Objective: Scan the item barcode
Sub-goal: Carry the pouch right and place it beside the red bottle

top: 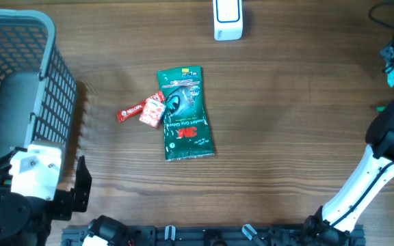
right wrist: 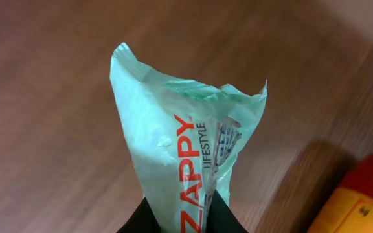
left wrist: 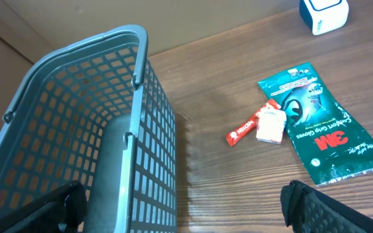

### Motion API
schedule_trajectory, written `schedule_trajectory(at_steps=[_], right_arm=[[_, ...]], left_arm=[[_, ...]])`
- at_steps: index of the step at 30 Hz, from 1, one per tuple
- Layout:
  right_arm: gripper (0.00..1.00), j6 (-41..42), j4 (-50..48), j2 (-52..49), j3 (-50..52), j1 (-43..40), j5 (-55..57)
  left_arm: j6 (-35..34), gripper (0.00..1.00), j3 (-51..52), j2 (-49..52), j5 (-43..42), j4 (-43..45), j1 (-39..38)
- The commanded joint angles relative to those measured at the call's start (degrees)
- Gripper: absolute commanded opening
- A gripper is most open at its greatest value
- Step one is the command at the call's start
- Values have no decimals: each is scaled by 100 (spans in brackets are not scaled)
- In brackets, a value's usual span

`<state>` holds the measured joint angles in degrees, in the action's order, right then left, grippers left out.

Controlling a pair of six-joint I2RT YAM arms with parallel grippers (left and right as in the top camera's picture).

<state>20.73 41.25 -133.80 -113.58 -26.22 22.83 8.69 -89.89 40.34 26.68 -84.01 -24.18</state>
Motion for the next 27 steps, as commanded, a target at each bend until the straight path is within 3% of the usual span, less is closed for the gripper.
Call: schedule_trajectory(at_steps=[1, 3, 6, 7, 17, 25, 27], right_arm=[[11, 634, 195, -127, -31, -184, -92], [21, 815, 302, -125, -31, -262, -94], [72, 769, 367, -120, -33, -334, -92], [98, 774, 433, -105, -35, -339, -87], [100, 933, 960, 807, -42, -116, -350], [100, 1095, 1670, 1707, -42, 623, -1539], [100, 1084, 1733, 1768, -42, 988, -2308]], left_arm=[[-52, 100, -11, 26, -50, 13, 46], [-52, 100, -11, 26, -50, 13, 46], [-52, 100, -11, 26, -50, 13, 46], [-52, 100, -11, 26, -50, 13, 46], [-52, 100, -11, 26, -50, 13, 46], [-52, 100, -11, 26, -50, 13, 46], [-52, 100, -11, 26, -50, 13, 46]])
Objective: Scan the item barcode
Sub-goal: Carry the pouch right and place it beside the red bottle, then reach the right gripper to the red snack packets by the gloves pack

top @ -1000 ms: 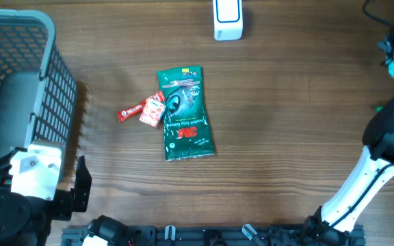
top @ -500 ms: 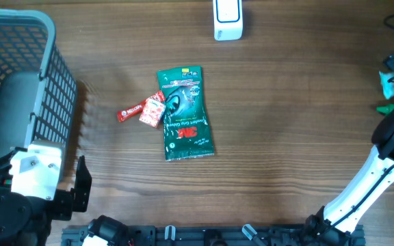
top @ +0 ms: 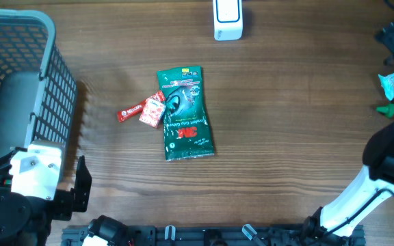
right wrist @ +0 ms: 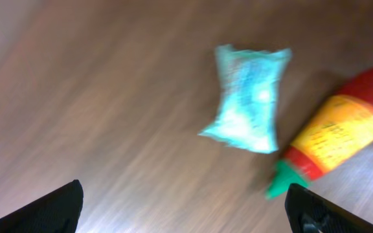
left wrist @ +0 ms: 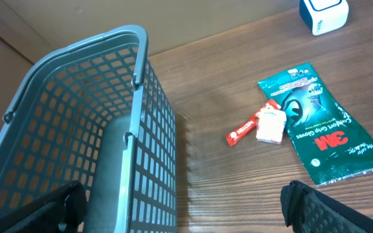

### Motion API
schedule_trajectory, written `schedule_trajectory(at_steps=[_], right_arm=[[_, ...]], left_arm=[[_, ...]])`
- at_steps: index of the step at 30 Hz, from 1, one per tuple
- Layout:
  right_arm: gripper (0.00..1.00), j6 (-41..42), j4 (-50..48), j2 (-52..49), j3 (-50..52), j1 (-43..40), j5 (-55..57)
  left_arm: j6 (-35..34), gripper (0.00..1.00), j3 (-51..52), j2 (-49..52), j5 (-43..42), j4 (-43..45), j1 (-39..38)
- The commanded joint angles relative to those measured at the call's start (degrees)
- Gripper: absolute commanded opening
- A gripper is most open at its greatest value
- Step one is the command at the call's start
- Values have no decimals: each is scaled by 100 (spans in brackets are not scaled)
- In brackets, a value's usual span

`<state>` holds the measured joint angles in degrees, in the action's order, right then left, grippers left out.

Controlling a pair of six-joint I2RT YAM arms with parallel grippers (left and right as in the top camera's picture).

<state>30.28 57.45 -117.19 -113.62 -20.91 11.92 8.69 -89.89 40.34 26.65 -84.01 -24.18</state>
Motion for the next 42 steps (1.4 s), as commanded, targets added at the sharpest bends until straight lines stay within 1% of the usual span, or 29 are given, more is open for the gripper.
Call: schedule_trajectory(at_steps=[1, 3, 5, 6, 10, 13, 15, 17, 18, 20, 21, 23, 25, 31, 36, 37, 40, 42], right_arm=[[100, 120, 140, 107, -37, 570, -1438], [100, 122, 256, 92, -26, 968, -1991], [100, 120, 326, 90, -26, 1290, -2216], [100, 122, 328, 90, -26, 1655, -2457], [99, 133, 328, 87, -26, 2361, -3025], [100, 72, 227, 74, -26, 2964, -3126], [100, -546, -39, 20, -26, 3425, -3132], [100, -1349, -258, -61, -26, 3781, -3136], [100, -1982, -358, -146, -26, 4024, -3136], [100, -2833, -431, -260, -26, 4347, -3220], [100, -3442, -466, -350, -26, 4546, -3375], [100, -4138, -579, -533, -26, 4815, -3585], [99, -4400, -870, -732, -26, 5034, -3598], [99, -4555, -1316, -1220, -26, 5466, -3606], [99, -5512, -1351, -1628, -26, 5818, -3893], [97, -5646, -1360, -1687, -26, 5884, -3904], [83, -6017, -1436, -1858, -26, 6050, -3899], [81, -6033, -1526, -1941, -26, 6126, -3901]], left_arm=[[-52, 100, -11, 26, -48, 13, 46], [-52, 100, -11, 26, -48, 13, 46], [-52, 100, -11, 26, -48, 13, 46], [-52, 100, -11, 26, -48, 13, 46], [-52, 100, -11, 26, -48, 13, 46], [-52, 100, -11, 26, -48, 13, 46], [-52, 100, -11, 26, -48, 13, 46], [-52, 100, -11, 26, -50, 13, 46], [-52, 100, -11, 26, -48, 13, 46], [-52, 100, -11, 26, -48, 13, 46], [-52, 100, -11, 26, -48, 13, 46], [-52, 100, -11, 26, -48, 13, 46], [-52, 100, -11, 26, -48, 13, 46], [-52, 100, -11, 26, -48, 13, 46], [-52, 100, -11, 26, -48, 13, 46], [-52, 100, -11, 26, -48, 13, 46], [-52, 100, -11, 26, -48, 13, 46], [-52, 100, -11, 26, -48, 13, 46]])
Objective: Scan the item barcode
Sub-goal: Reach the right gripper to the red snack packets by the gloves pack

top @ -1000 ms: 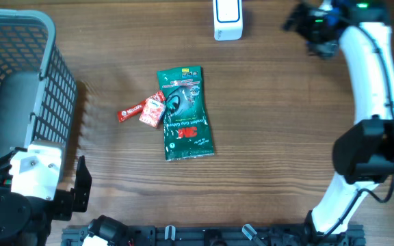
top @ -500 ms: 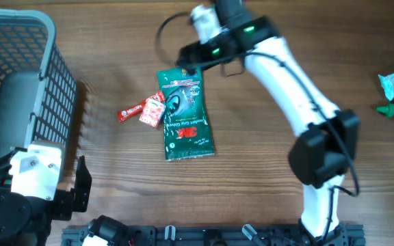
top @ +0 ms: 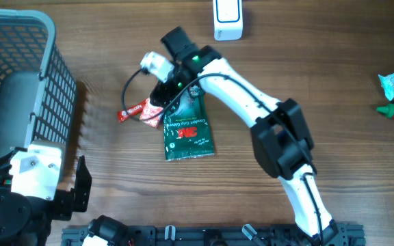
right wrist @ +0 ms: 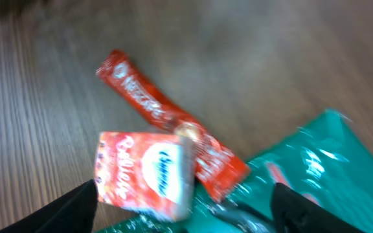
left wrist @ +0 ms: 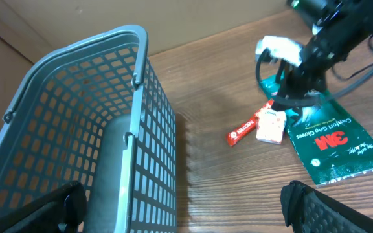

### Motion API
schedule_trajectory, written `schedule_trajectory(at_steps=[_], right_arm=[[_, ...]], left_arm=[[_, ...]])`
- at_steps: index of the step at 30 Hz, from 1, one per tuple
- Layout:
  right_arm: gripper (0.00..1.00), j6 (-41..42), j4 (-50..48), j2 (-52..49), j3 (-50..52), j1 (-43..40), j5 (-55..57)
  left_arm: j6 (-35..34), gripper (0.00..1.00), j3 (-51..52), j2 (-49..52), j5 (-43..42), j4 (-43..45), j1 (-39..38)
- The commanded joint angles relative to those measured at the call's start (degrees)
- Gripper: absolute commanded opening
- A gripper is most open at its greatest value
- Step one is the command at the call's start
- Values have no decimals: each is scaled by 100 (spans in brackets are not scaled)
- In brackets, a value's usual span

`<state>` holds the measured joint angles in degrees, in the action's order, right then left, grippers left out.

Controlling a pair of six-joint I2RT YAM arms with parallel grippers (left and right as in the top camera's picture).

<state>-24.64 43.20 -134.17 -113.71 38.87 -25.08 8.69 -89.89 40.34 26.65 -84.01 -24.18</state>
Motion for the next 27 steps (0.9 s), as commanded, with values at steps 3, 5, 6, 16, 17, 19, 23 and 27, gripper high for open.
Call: schedule_trajectory(at_steps=[3, 5, 6, 16, 17, 19, 23, 27], right_arm=[[76, -533, -260, -310, -17, 188, -201], [73, -518, -426, -374, -17, 188, -201], [71, -511, -503, -404, -17, 188, -199], [49, -173, -365, -651, -17, 208, -203], [45, -173, -341, -651, -17, 212, -201], [37, -175, -308, -651, -17, 214, -201], [4, 103, -365, -651, -22, 201, -177], [4, 946, -365, -612, -186, 96, -179]], left_arm=[[-52, 100, -11, 26, -48, 13, 46], [-52, 100, -11, 26, -48, 13, 46], [-52, 100, -11, 26, -48, 13, 46], [-52, 100, -11, 26, -48, 13, 46], [-52, 100, -11, 26, -48, 13, 46], [-52, 100, -11, 26, -48, 13, 46], [-52, 100, -11, 26, -48, 13, 46], [-52, 100, -11, 26, -48, 13, 46]])
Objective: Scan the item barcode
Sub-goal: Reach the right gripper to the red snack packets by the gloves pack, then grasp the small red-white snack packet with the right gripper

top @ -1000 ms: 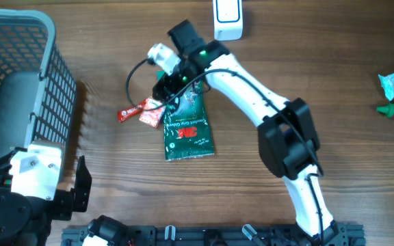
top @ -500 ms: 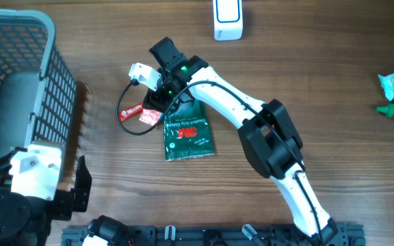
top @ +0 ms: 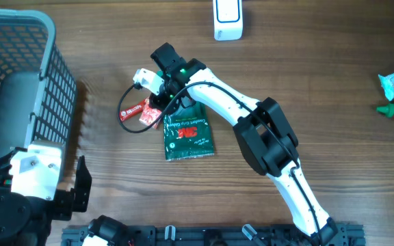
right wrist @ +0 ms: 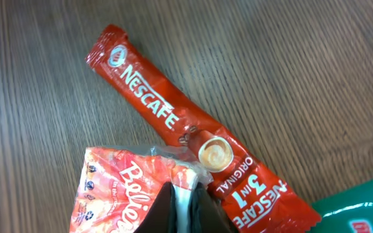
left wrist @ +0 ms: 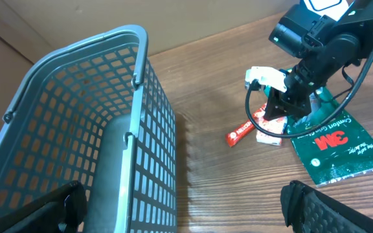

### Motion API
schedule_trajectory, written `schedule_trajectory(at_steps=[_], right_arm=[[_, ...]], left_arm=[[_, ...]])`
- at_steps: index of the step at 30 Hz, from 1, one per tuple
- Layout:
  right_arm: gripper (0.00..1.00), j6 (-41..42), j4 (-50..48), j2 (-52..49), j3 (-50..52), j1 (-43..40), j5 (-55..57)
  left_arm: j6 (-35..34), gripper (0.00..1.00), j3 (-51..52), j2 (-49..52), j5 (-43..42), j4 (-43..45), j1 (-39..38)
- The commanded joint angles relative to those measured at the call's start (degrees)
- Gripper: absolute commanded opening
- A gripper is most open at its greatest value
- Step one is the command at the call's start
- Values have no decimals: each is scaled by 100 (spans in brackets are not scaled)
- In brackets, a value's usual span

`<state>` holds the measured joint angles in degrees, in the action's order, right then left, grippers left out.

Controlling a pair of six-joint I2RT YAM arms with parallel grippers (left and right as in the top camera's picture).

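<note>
A small red-and-white packet (right wrist: 118, 194) lies at mid-table, partly over a red Nescafe stick (right wrist: 173, 126). My right gripper (right wrist: 185, 197) is shut on the packet's clear top edge; the same gripper (top: 153, 102) shows in the overhead view reaching in from the right. A green 3M glove pack (top: 187, 130) lies just right of them. The white scanner (top: 228, 19) stands at the far edge. My left gripper (left wrist: 185, 210) hangs open near the front left, beside the basket, with nothing between its fingers.
A grey mesh basket (top: 19, 82) takes up the left side. At the far right lie a mint-green packet and a red sauce bottle. The right arm (top: 238, 113) crosses over the green pack.
My right gripper was open just above the red-and-white packet and the Nescafe stick. Now it sits a little further left and is shut on the packet's edge. The left arm is unchanged.
My right gripper first held a mint-green Zappy packet at the far right. Then that packet lay beside the sauce bottle and the gripper was open. Later the gripper stood open over the red items at mid-table, and now it grips the red-and-white packet.
</note>
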<state>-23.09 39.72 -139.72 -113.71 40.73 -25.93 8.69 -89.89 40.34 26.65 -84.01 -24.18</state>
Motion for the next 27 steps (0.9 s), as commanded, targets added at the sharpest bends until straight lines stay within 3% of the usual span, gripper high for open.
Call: schedule_trajectory(at_steps=[1, 10, 17, 27], right_arm=[[4, 964, -20, -39, -225, -122, -96], [4, 3849, 133, 730, -382, -813, -116], [4, 6100, 1335, 1080, -382, -1495, -144], [4, 6210, 3191, 1086, -382, -2157, -1425]], left_arm=[[-52, 100, -11, 26, -48, 13, 46], [-52, 100, -11, 26, -48, 13, 46], [-52, 100, -11, 26, -48, 13, 46], [-52, 100, -11, 26, -48, 13, 46]])
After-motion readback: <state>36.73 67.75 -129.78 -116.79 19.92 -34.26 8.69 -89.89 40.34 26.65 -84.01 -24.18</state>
